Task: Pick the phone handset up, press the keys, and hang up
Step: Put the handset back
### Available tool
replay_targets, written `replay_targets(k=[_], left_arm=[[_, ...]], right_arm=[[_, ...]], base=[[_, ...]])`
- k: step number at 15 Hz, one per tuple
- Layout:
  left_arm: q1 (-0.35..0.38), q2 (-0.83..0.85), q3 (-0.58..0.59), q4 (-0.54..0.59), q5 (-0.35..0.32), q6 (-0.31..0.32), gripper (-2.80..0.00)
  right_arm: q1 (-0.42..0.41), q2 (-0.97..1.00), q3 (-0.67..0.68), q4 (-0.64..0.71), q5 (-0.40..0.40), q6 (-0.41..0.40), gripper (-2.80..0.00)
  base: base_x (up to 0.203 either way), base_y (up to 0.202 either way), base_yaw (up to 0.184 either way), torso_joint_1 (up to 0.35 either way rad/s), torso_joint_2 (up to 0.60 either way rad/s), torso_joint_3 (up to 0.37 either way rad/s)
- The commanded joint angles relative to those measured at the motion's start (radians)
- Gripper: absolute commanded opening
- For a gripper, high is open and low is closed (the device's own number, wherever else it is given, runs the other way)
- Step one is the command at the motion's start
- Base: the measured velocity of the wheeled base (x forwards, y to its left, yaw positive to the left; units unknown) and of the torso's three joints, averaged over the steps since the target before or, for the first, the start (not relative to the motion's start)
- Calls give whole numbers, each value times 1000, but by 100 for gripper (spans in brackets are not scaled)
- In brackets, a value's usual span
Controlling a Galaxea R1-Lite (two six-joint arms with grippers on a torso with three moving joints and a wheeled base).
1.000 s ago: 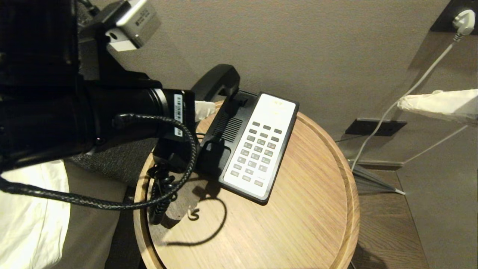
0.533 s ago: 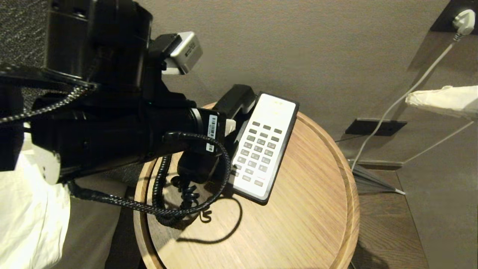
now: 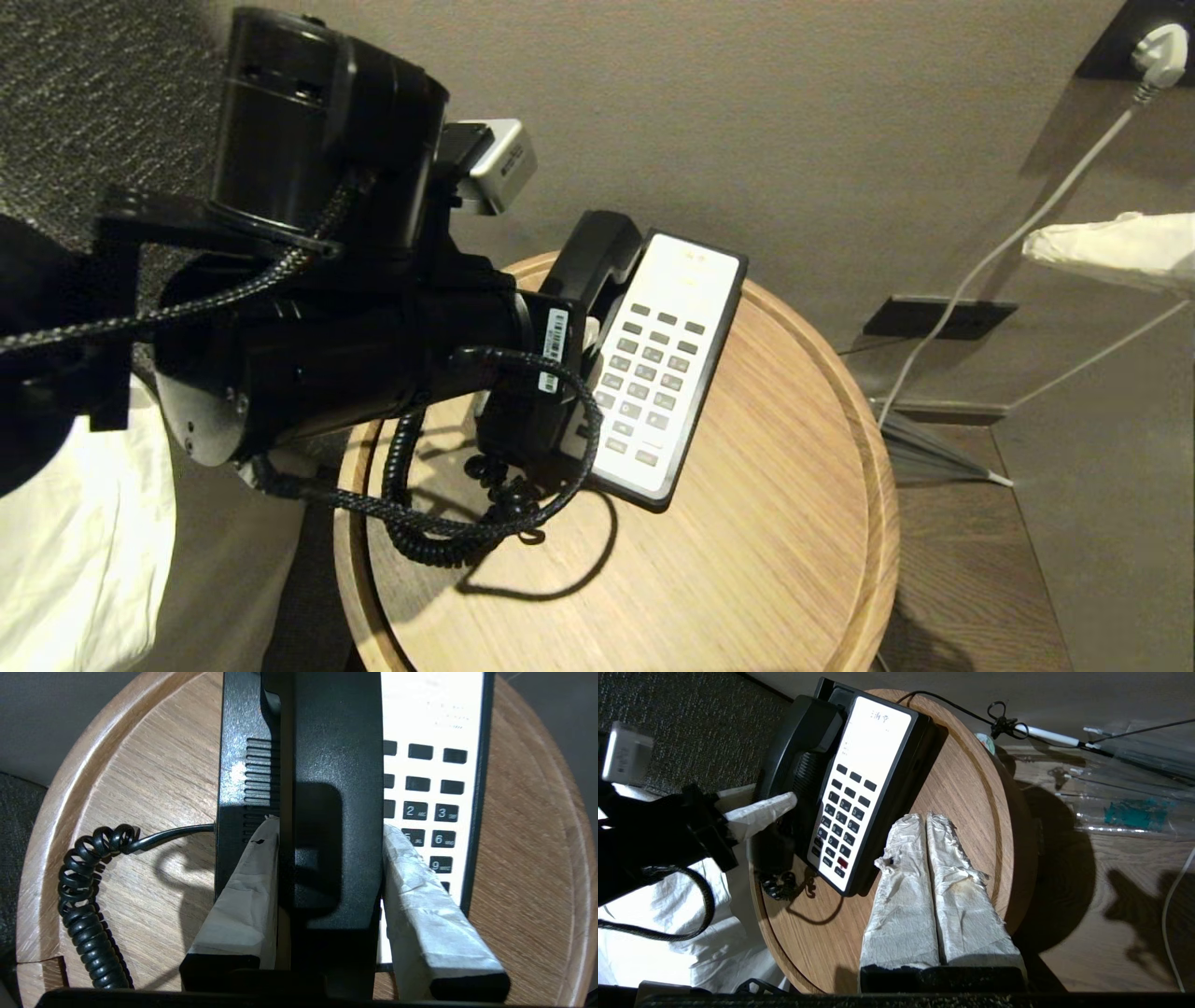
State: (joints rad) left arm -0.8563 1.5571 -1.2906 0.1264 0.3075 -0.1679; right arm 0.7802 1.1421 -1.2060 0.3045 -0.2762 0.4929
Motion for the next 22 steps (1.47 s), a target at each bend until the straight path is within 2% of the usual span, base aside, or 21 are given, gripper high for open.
replay_targets(k=[1, 9, 12, 22], left_arm=[[9, 15, -5, 1, 12, 2, -280], [25, 36, -6, -1, 15, 4, -280], [23, 51, 2, -66, 4, 7, -280], [24, 46, 48, -71, -10, 30, -280]], right_arm=[[1, -5, -4, 7, -1, 3, -280], [2, -10, -26, 28, 0, 3, -280], [2, -11, -26, 28, 2, 3, -280], [2, -12, -26, 28, 5, 4, -280]], base=[[0, 0, 0, 0, 0, 0], [0, 0, 0, 0, 0, 0], [0, 0, 0, 0, 0, 0], [0, 0, 0, 0, 0, 0]])
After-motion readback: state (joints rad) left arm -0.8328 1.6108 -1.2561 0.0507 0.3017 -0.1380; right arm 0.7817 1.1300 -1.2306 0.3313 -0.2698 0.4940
